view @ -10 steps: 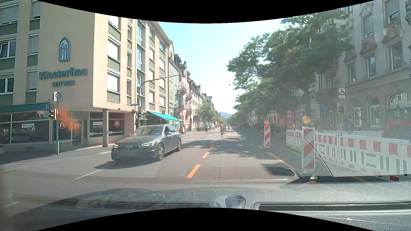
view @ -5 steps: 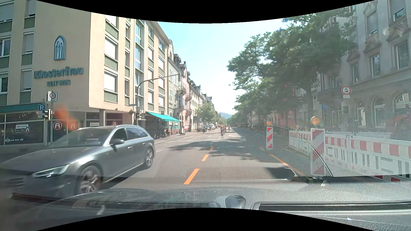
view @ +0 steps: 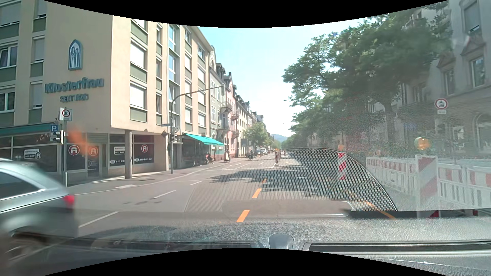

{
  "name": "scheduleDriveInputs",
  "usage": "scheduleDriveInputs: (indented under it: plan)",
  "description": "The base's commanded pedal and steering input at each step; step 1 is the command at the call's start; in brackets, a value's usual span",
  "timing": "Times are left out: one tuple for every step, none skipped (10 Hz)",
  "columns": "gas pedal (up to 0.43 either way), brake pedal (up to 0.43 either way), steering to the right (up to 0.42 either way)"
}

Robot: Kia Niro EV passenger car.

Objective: Follow the waypoints while adhering to traffic rules and regulations

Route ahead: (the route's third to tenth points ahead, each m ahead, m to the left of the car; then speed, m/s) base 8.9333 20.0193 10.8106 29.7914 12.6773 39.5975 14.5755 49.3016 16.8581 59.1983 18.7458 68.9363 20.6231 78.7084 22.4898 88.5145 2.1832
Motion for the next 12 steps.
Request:
scheduleDriveInputs:
  plan:
    - [0.299, 0.000, -0.490]
    - [0.287, 0.000, -0.556]
    - [0.287, 0.000, -0.608]
    - [0.287, 0.000, -0.654]
    - [0.287, 0.000, -0.675]
    - [0.287, 0.000, -0.687]
    - [0.287, 0.000, -0.684]
    - [0.287, 0.000, -0.676]
    - [0.268, 0.000, -0.671]
    - [0.268, 0.000, -0.665]
    - [0.268, 0.000, -0.658]
    - [0.248, 0.000, -0.647]
